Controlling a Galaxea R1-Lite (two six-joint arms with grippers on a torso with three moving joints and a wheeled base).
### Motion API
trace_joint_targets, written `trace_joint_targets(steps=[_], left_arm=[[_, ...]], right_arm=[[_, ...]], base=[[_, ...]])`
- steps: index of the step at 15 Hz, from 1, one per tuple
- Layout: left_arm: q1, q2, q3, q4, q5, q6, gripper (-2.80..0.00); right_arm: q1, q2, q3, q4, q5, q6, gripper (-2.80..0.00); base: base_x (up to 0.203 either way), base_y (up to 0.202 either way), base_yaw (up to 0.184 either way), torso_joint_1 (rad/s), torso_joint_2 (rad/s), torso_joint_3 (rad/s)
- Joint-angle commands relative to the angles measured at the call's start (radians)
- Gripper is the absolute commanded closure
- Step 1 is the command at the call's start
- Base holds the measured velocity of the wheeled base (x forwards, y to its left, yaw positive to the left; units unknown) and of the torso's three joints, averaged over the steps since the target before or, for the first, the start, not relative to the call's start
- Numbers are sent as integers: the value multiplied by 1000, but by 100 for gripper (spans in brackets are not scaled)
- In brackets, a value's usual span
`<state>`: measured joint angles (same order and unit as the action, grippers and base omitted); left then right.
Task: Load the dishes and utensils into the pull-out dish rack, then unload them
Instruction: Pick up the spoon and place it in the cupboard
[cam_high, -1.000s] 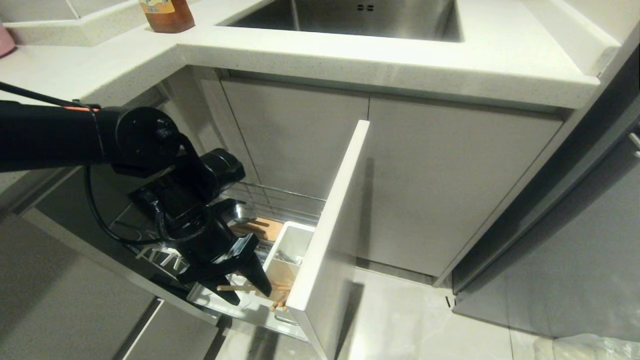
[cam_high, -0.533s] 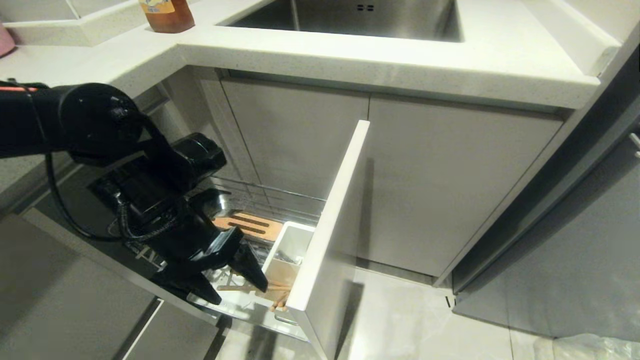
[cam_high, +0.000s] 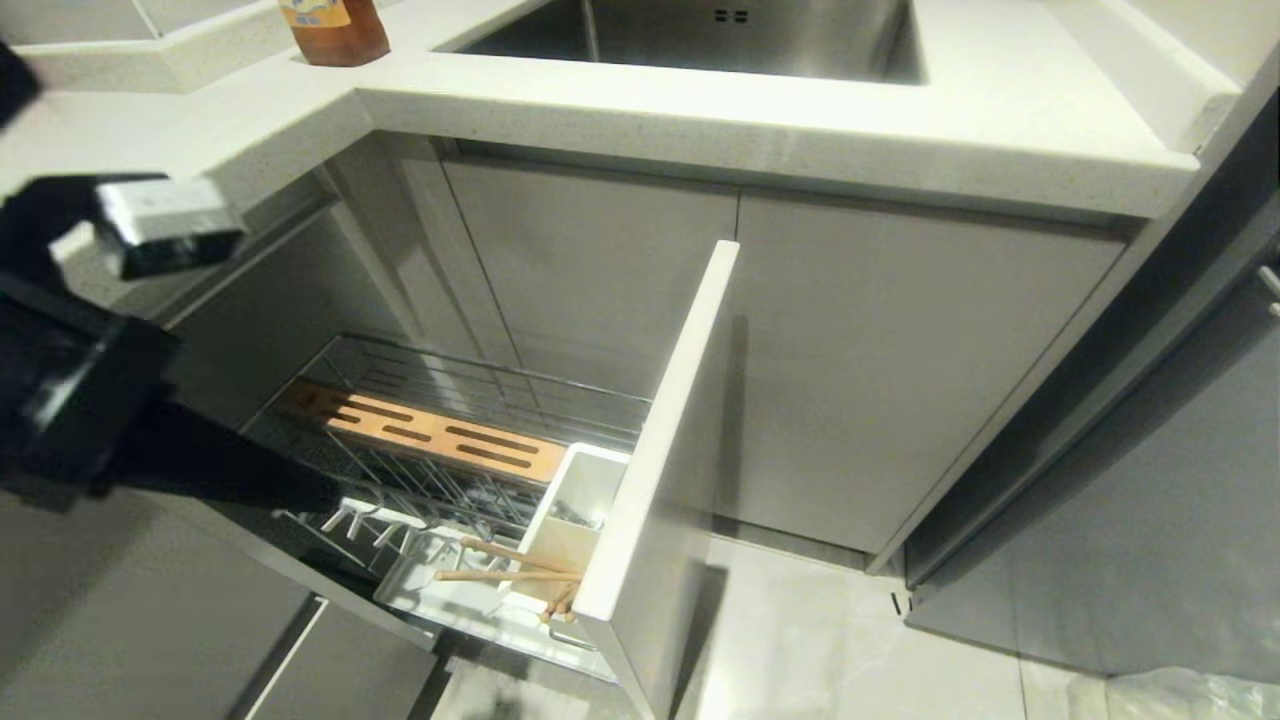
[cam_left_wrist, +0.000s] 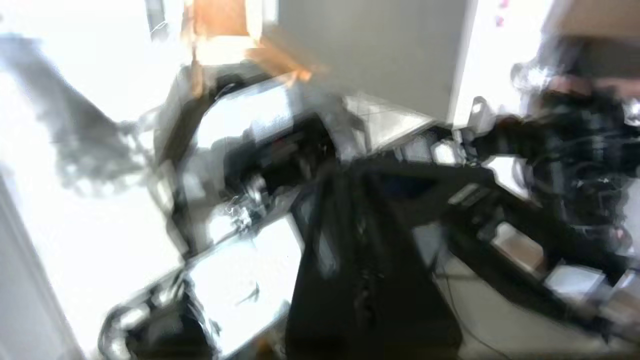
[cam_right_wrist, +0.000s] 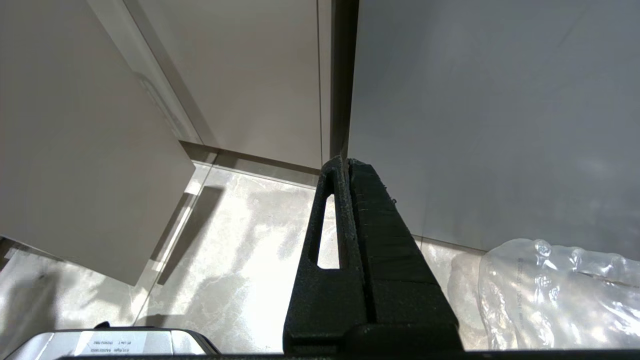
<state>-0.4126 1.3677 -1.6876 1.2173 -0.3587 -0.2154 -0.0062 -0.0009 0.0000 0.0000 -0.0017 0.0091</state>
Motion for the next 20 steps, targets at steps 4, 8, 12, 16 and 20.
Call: trace_joint_targets(steps=[4,8,12,16,20], left_arm=[[112,-257,-56,-127,99,50,0],[397,-353,-54,-233,120,122,0],[598,-400,23,-408,388,168,0],[853,-316,-54,-428,412,205,0],[1202,-217,-130,-430,219,267,0]], right_arm=[[0,1,0,0,0,0,0],[0,1,0,0,0,0,0],[0,1,0,0,0,0,0],[0,1,0,0,0,0,0],[0,1,0,0,0,0,0]], base=[[0,0,0,0,0,0],[0,0,0,0,0,0],[0,0,0,0,0,0],[0,0,0,0,0,0],[0,0,0,0,0,0]])
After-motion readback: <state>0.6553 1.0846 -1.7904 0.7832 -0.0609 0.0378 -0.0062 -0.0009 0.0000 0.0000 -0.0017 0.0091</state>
